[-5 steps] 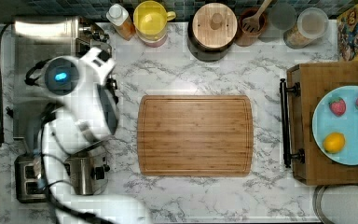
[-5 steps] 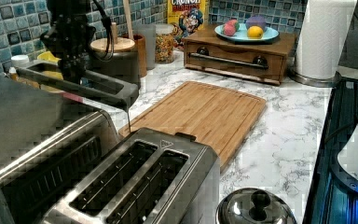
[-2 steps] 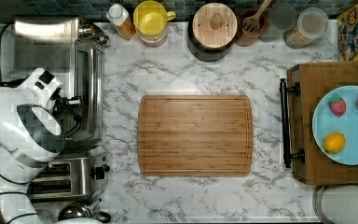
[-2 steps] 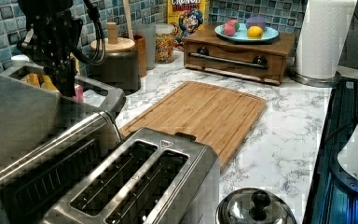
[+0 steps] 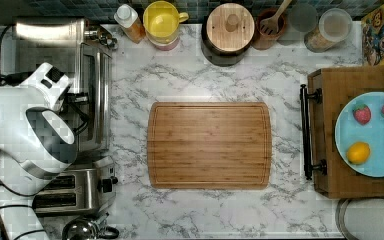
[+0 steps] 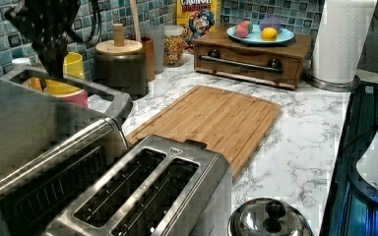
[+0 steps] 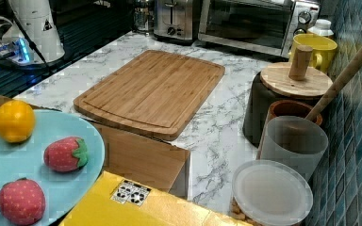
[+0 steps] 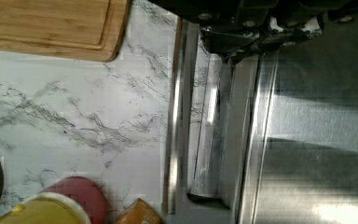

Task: Close the oven.

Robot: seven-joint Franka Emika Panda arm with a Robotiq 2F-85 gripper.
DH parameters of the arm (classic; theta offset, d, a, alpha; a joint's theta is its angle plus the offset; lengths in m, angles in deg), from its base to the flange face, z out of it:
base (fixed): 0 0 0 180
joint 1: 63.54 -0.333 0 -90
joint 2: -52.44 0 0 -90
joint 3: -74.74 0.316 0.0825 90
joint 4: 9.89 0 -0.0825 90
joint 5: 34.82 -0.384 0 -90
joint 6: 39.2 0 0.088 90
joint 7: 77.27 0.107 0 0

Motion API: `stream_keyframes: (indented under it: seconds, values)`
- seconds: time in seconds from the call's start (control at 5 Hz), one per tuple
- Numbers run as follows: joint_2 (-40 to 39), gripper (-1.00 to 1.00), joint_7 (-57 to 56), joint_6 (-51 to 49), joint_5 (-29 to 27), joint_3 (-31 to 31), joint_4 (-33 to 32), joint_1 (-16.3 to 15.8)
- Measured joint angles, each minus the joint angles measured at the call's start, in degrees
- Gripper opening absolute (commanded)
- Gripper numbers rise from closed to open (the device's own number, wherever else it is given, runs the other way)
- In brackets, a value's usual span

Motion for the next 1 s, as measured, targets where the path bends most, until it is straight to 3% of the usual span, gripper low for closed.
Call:
stream_keyframes:
  seconds: [1.0]
  values:
    - [5.3,-1.00,0.0,-0.7,-0.4,0.7,1.1,-0.6]
